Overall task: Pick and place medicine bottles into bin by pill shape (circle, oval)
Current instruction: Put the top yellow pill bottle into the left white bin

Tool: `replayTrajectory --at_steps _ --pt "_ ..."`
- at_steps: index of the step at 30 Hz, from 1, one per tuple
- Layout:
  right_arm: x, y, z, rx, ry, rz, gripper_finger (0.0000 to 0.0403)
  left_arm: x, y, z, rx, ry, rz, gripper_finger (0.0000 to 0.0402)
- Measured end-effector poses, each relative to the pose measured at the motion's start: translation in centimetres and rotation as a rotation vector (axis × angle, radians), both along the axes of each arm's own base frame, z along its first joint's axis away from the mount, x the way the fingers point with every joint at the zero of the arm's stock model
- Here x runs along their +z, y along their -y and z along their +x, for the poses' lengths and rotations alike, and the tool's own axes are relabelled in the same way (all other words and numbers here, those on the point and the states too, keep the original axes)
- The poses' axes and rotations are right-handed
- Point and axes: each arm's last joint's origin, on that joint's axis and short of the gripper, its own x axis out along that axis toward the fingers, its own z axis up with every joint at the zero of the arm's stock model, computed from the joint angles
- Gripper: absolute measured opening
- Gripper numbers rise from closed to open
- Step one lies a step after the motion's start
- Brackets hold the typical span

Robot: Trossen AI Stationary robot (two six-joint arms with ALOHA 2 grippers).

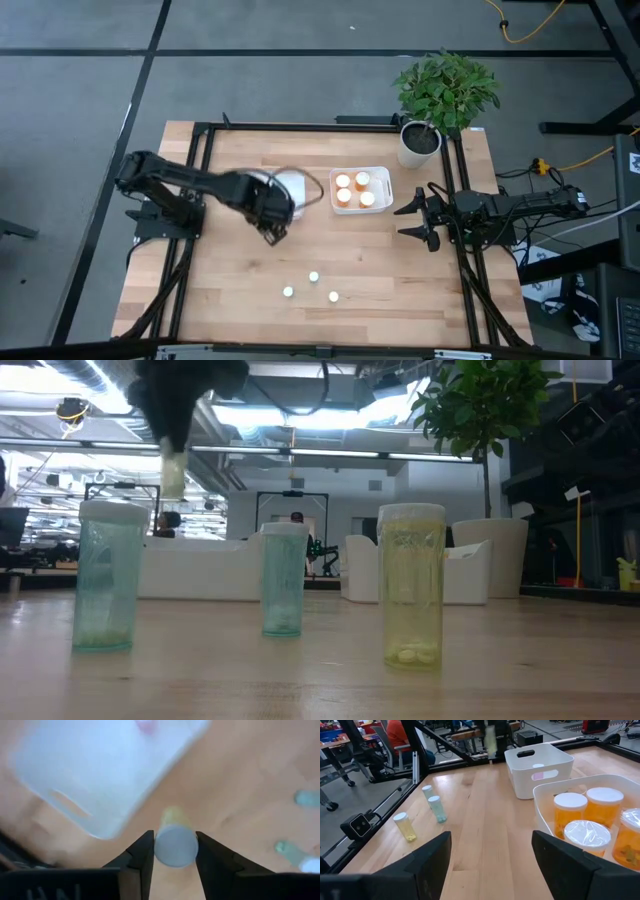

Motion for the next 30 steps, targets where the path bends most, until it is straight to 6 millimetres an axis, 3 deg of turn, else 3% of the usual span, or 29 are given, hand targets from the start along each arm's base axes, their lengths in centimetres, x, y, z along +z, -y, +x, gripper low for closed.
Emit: replayTrajectory --at_steps 4,9,13,25,30 --pt "0.0 0.0 0.0 0.000 0.000 0.000 0.0279 0.8 -3.7 -0.1 0.000 -0.049 0.052 0.0116" --pt "0.0 0.0 0.0 0.000 0.000 0.000 0.0279 -1.2 -8.5 0.4 -0.050 -0.055 0.045 0.0116" --pt "0.0 0.0 0.0 0.000 0.000 0.000 0.0279 -2.6 -11.0 0.6 -0.052 0.006 0.070 0.0116" --pt "0.0 0.0 0.0 0.000 0.000 0.000 0.0279 -7.3 -11.5 -0.7 -0.043 -0.048 0.024 0.0115" --pt "0.0 0.0 0.0 0.000 0.000 0.000 0.0279 -7.7 -11.7 -0.7 -0.034 -0.035 0.029 0.0115"
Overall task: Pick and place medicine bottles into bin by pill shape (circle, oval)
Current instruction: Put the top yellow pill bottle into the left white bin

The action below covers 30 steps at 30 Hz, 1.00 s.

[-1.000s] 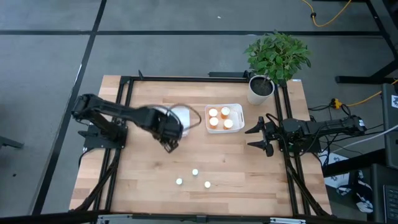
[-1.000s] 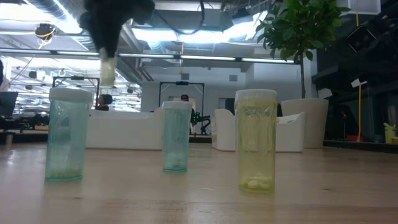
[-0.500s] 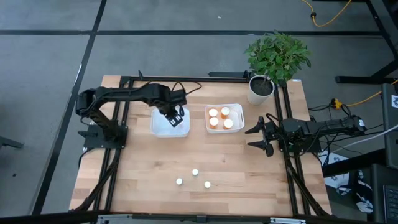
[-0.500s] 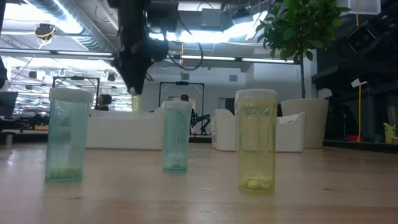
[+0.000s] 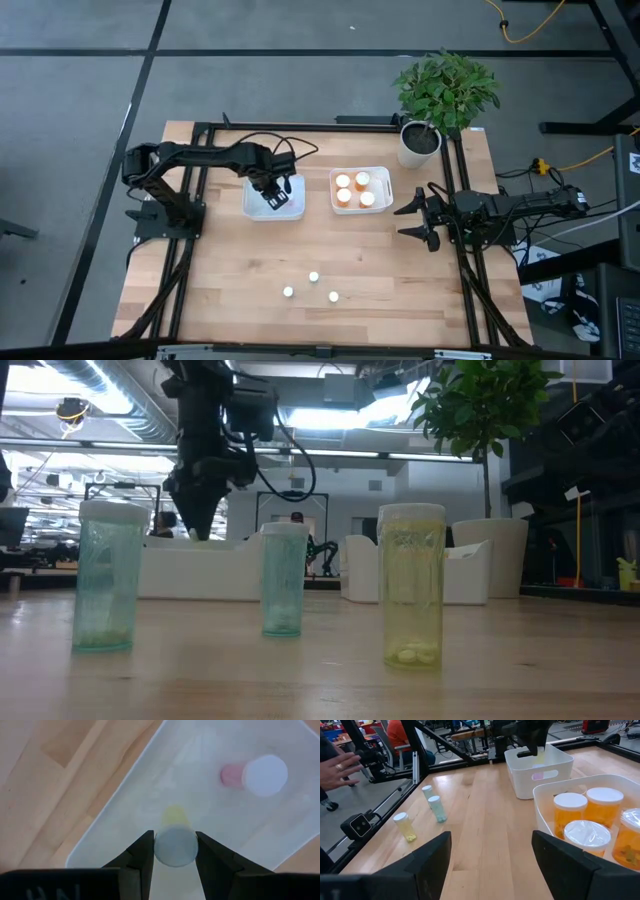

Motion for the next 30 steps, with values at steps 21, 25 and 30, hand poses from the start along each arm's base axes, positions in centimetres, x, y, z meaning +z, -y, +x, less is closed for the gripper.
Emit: replayTrajectory --at_steps 21,25,30 --pt "0.0 0.0 0.0 0.001 0.000 0.000 0.0279 -1.1 -0.1 0.9 -0.028 0.001 -0.009 0.0117" --pt "0.0 0.0 0.0 0.000 0.000 0.000 0.0279 -1.4 -0.2 1.0 -0.027 -0.007 -0.011 0.0122" --pt "0.0 0.0 0.0 0.000 0.000 0.000 0.0279 -1.6 -0.2 1.2 -0.029 -0.009 -0.013 0.0123"
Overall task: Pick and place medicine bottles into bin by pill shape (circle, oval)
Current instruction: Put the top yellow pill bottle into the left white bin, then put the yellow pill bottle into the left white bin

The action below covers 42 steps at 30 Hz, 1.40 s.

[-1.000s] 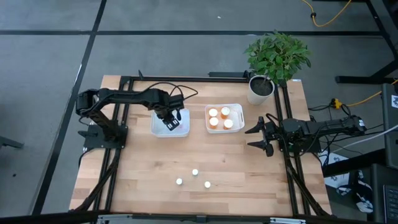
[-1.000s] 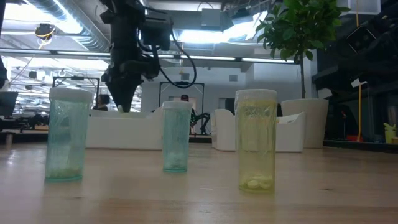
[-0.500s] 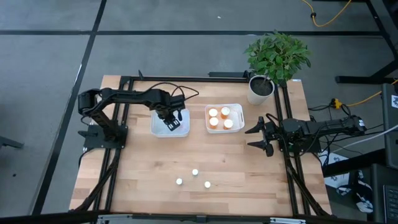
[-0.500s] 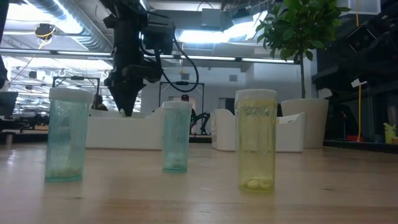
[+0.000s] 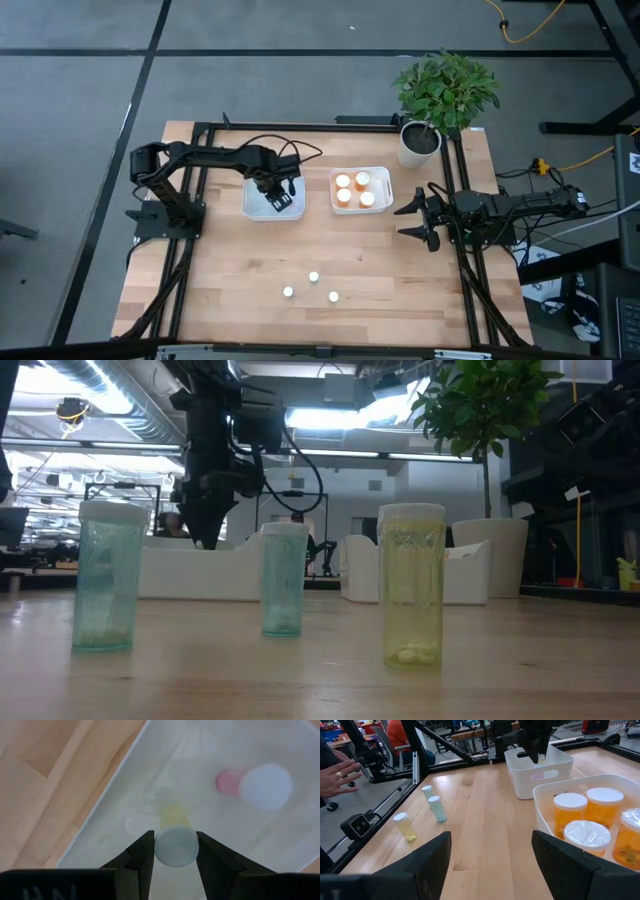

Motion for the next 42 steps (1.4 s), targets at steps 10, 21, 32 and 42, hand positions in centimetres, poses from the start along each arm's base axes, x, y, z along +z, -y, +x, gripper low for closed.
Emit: replayTrajectory --at_steps 10,21,32,42 --pt "0.0 0.0 0.0 0.000 0.000 0.000 0.0279 0.1 0.0 0.0 0.000 0.006 0.000 0.0127" --pt "0.0 0.0 0.0 0.000 0.000 0.000 0.0279 0.1 0.0 -0.1 0.006 0.003 -0.001 0.0207" --pt "0.0 0.0 0.0 0.000 0.000 0.000 0.0279 3.0 0.9 -1.3 0.018 0.100 0.017 0.0215" --pt "0.0 0.0 0.0 0.000 0.000 0.000 0.0279 6.9 5.4 -1.9 -0.089 0.324 0.058 0.0209"
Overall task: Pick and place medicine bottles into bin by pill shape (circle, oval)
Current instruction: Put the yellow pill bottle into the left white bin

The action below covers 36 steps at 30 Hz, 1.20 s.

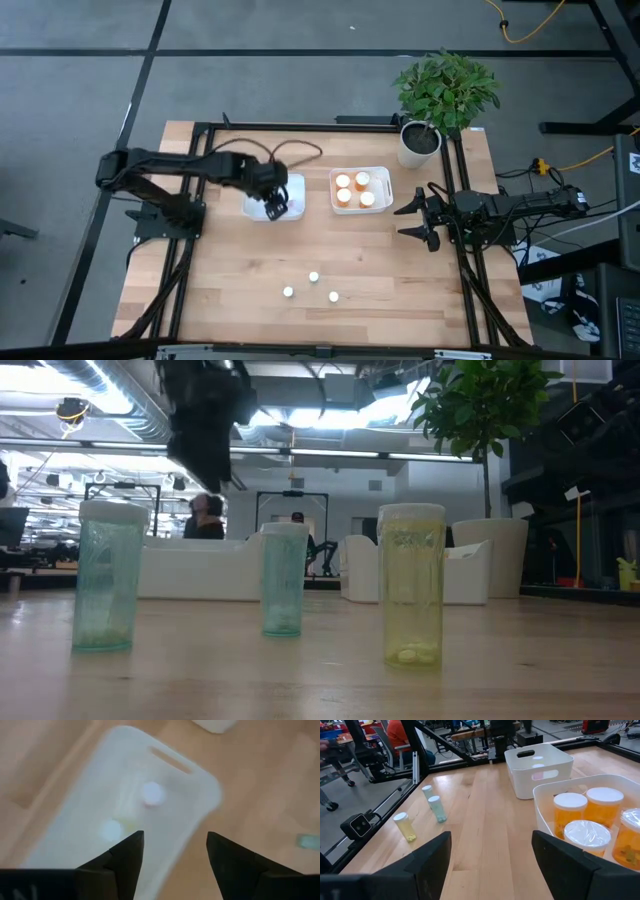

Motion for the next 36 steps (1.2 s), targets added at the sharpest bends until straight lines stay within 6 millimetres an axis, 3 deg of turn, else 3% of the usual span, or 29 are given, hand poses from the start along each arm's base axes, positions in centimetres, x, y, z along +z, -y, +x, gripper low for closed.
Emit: replayTrajectory --at_steps 7,16,24,29,36 --pt "0.0 0.0 0.0 0.000 0.001 0.000 0.0279 -0.8 5.2 2.2 -0.009 0.067 -0.042 0.0208" --pt "0.0 0.0 0.0 0.000 0.001 0.000 0.0279 1.5 11.0 9.7 -0.116 0.065 0.006 0.0208" --pt "0.0 0.0 0.0 0.000 0.000 0.000 0.0279 0.2 15.8 15.8 -0.277 -0.003 0.046 0.0208" --pt "0.0 0.0 0.0 0.000 0.001 0.000 0.0279 -0.1 18.1 17.1 -0.364 0.020 0.064 0.0208" --pt "0.0 0.0 0.0 0.001 0.001 0.000 0.0279 0.0 20.6 16.6 -0.433 0.038 0.036 0.0208"
